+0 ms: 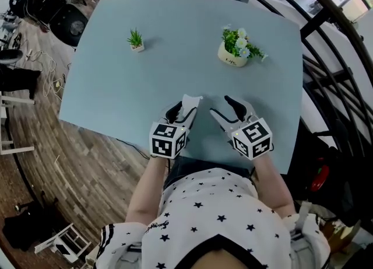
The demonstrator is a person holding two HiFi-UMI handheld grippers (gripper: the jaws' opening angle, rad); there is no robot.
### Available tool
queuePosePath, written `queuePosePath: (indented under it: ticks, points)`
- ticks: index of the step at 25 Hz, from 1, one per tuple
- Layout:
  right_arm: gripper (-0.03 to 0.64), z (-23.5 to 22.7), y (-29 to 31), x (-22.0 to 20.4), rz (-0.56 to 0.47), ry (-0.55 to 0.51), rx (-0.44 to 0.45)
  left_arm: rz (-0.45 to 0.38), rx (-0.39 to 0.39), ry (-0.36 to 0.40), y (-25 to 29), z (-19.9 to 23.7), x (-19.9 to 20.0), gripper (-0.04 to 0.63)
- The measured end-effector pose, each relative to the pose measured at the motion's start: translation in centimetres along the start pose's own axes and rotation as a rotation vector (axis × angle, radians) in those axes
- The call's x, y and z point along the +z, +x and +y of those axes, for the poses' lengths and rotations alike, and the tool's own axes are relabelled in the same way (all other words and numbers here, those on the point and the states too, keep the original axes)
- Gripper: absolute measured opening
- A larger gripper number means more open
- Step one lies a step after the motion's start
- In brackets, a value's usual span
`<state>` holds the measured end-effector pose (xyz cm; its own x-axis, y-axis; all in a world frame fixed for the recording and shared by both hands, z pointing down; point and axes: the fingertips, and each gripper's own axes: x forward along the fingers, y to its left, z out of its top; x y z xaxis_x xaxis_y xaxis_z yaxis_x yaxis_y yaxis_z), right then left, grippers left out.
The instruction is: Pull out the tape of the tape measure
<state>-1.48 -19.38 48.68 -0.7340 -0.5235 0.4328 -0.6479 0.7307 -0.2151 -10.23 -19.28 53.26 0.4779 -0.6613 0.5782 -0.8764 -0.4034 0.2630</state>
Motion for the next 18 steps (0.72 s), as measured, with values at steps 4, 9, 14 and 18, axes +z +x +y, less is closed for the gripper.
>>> queuePosePath:
  ticks: [4, 9, 14, 18]
  points:
    - [0.242, 0.8, -0.7, 1.0, -0.025, -0.058, -0.006, -0.064, -0.010, 0.014, -1.9, -0.9, 1.5, 0.202]
    - [0.241, 2.2, -1.5, 2.0, -0.044, -0.178, 0.004, -0.138, -0.027, 0.034, -4.4, -2.1, 2.7, 0.201]
    - [0.223, 4.3, -2.2, 3.5, -0.044, -0.339, 0.049, -0.188, -0.061, 0.053, -6.4, -3.4, 3.7, 0.201]
    - [0.219, 5.9, -2.6, 4.1, -0.036, -0.458, 0.104, -0.225, -0.088, 0.076, -7.6, -4.3, 4.1, 0.201]
